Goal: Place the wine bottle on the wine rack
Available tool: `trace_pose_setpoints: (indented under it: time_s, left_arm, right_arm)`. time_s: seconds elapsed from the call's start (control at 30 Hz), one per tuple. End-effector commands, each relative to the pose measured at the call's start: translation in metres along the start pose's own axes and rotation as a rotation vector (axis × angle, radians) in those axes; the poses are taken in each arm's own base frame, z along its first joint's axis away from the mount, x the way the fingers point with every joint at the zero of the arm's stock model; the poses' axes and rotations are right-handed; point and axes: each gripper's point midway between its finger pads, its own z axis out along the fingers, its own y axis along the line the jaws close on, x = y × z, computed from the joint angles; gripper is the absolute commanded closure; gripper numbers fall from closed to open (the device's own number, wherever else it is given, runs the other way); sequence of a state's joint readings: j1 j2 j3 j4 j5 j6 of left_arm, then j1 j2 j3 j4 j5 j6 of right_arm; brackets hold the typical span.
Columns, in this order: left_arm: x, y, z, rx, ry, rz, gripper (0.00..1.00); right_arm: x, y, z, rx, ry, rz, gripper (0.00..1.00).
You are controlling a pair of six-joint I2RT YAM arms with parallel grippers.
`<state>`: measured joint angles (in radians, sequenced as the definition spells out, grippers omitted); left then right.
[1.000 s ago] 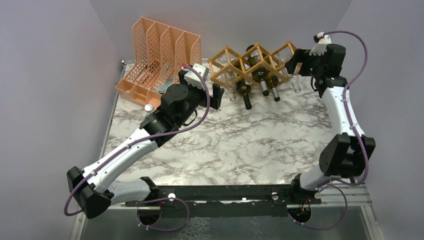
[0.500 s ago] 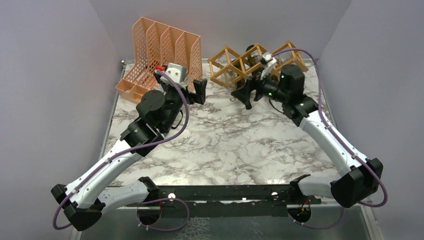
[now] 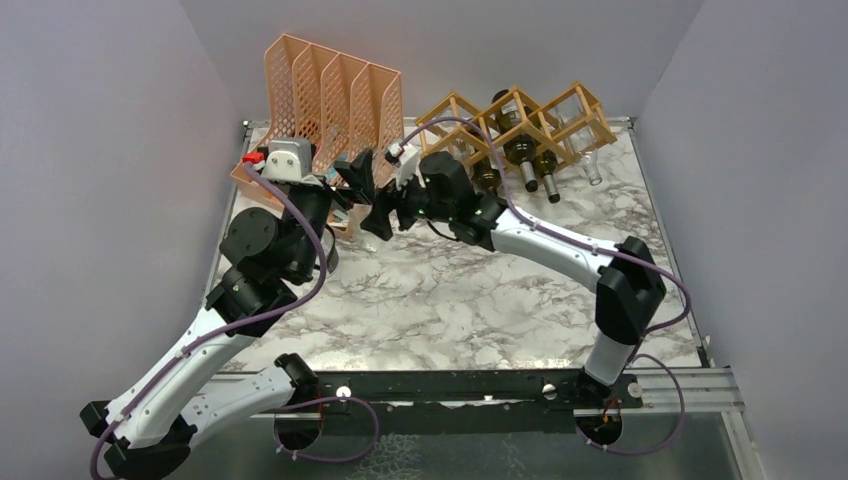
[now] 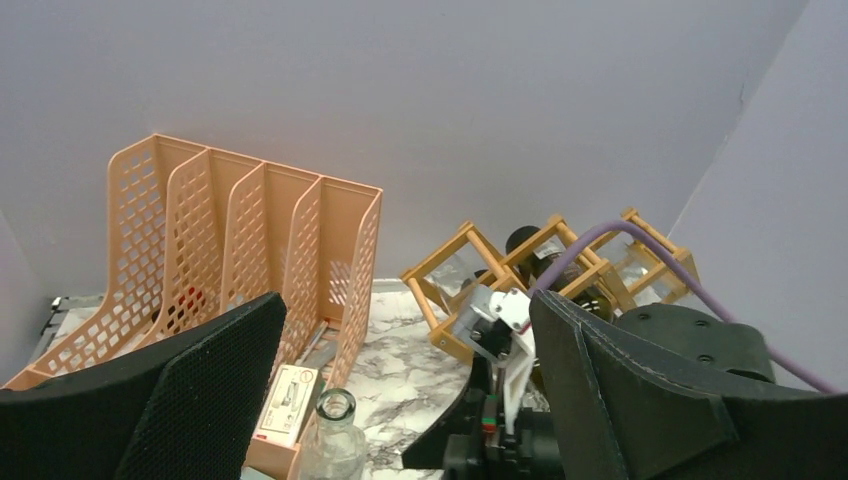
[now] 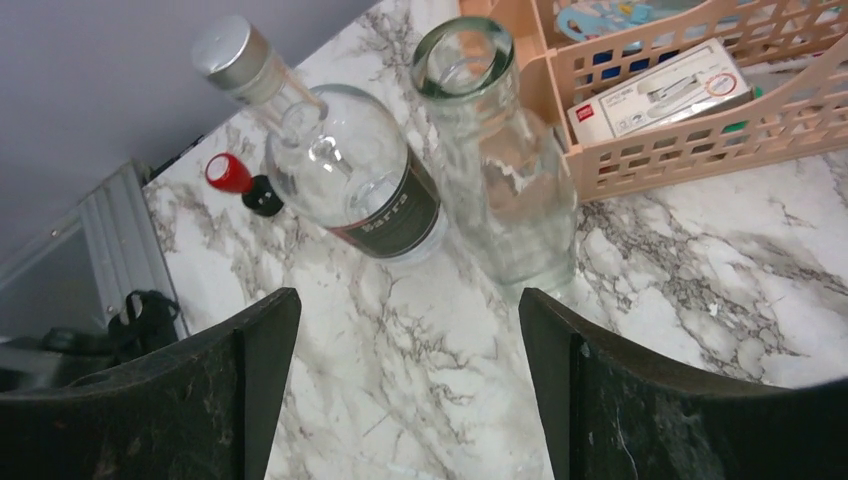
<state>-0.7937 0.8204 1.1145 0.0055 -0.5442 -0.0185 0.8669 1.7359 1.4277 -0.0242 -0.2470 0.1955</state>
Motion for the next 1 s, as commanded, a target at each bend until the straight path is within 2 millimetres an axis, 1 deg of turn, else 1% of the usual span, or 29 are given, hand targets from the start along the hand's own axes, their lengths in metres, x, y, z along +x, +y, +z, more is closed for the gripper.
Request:
trace_pose_setpoints:
  time_s: [0.0,0.23,0.33,0.4,0.57,0.67,0.73,0.8,0.87,0.97]
  left_arm:
    - [-0.007,0.013,-0.004,-0.055,-0.033,0.001,0.01]
    - [-0.003,0.015,-0.005,-0.065,-0.029,0.009,0.01]
    - [-0.003,0.016,-0.005,-0.068,-0.029,0.012,0.01]
    - [-0.002,0.017,-0.005,-0.070,-0.027,0.016,0.01]
    - [-0.002,0.017,-0.005,-0.072,-0.026,0.016,0.01]
    - [0.000,0.016,-0.004,-0.071,-0.022,0.019,0.01]
    - [0.001,0.016,-0.003,-0.070,-0.019,0.021,0.01]
    - [0.002,0.015,-0.003,-0.071,-0.017,0.022,0.01]
    - [0.003,0.015,-0.002,-0.070,-0.015,0.023,0.01]
    - [0.004,0.014,-0.001,-0.067,-0.012,0.024,0.01]
  right_arm:
    - [-0.049,-0.005,0.019,0.060,-0.149,-0.004,0.18]
    - [-0.058,-0.010,0.052,0.064,-0.174,-0.074,0.21]
    - [-0.058,-0.013,0.065,0.066,-0.162,-0.102,0.25]
    - [-0.056,-0.015,0.072,0.062,-0.155,-0.124,0.29]
    - [-0.051,-0.017,0.081,0.055,-0.157,-0.180,0.45]
    - [-0.047,-0.020,0.083,0.060,-0.151,-0.204,0.57]
    - [-0.046,-0.024,0.082,0.077,-0.152,-0.213,0.68]
    - [-0.047,-0.025,0.078,0.086,-0.157,-0.223,0.79]
    - [-0.047,-0.024,0.072,0.088,-0.167,-0.232,0.87]
    - [-0.047,-0.025,0.058,0.108,-0.185,-0.246,0.94]
